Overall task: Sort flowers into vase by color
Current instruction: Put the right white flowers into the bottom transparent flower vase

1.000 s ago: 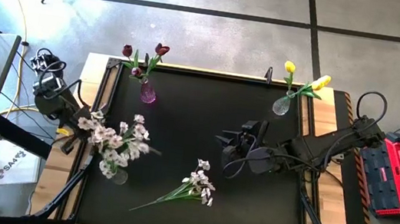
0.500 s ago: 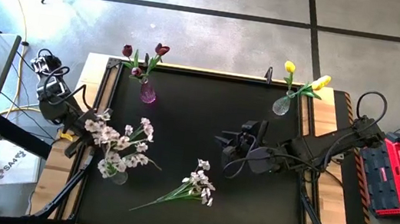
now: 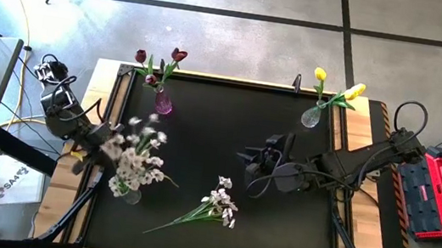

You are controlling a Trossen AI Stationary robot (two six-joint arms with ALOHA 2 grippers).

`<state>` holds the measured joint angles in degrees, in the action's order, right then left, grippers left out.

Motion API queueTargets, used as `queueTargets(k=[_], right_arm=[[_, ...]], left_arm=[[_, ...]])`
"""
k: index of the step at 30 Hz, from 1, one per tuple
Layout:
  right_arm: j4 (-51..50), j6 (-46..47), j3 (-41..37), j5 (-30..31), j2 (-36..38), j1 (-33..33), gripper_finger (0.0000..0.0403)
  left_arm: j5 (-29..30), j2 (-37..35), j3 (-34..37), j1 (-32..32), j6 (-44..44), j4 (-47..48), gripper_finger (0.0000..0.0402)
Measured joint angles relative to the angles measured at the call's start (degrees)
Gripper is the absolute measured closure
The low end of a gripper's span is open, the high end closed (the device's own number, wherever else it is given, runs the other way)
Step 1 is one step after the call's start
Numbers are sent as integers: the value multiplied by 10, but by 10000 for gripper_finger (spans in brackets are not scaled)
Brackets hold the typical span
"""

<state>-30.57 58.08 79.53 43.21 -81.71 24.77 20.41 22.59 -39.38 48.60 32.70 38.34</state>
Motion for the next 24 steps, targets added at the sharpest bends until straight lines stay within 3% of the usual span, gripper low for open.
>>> queueTargets(k=[8, 24], right_arm=[[-2, 0, 0, -15, 0, 0, 236], [-3, 3, 0, -50, 0, 4, 236]], left_arm=[[-23, -1, -1, 0, 17, -8, 271], [-23, -27, -83, 0, 58, 9, 239]])
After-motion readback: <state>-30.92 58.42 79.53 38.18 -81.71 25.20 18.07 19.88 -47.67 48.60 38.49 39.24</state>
